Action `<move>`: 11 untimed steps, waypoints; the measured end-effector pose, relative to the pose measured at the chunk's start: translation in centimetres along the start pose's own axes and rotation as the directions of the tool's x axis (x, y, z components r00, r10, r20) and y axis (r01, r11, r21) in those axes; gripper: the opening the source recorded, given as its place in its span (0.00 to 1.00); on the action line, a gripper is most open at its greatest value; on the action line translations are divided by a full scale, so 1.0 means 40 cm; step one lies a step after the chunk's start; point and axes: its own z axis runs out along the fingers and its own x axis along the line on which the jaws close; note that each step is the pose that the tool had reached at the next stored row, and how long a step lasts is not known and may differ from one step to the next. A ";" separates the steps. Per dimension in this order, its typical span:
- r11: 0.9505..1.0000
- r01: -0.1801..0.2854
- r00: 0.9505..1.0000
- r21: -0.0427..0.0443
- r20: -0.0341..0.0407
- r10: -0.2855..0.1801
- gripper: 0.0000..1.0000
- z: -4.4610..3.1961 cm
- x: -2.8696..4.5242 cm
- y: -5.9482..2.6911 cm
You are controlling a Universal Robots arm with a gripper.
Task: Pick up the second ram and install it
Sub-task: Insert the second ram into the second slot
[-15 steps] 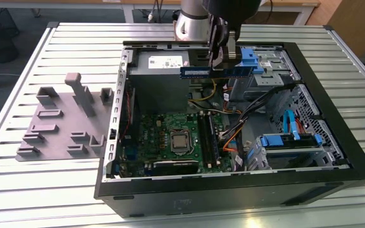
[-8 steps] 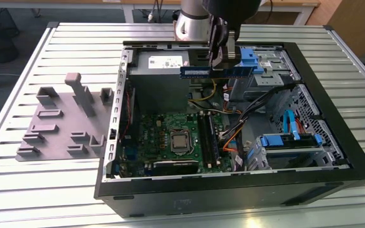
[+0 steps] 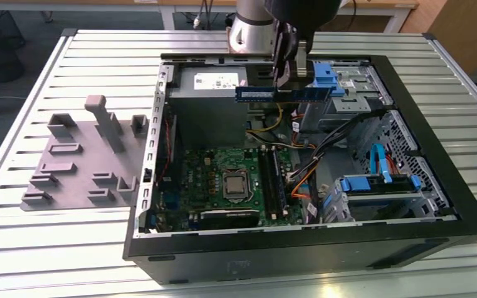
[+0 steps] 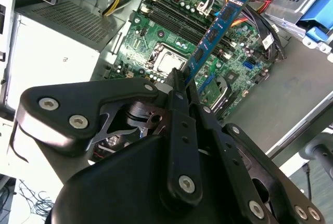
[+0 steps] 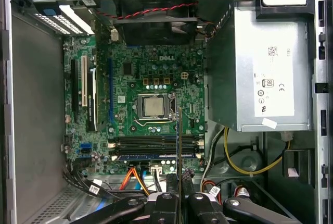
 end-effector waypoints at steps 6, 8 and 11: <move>1.000 -0.010 1.000 0.000 0.000 0.010 0.14 0.000 0.000 0.000; 1.000 -0.014 1.000 0.000 0.000 0.014 0.14 0.000 0.000 0.000; 1.000 -0.019 1.000 0.000 0.000 0.019 0.14 0.000 0.000 0.000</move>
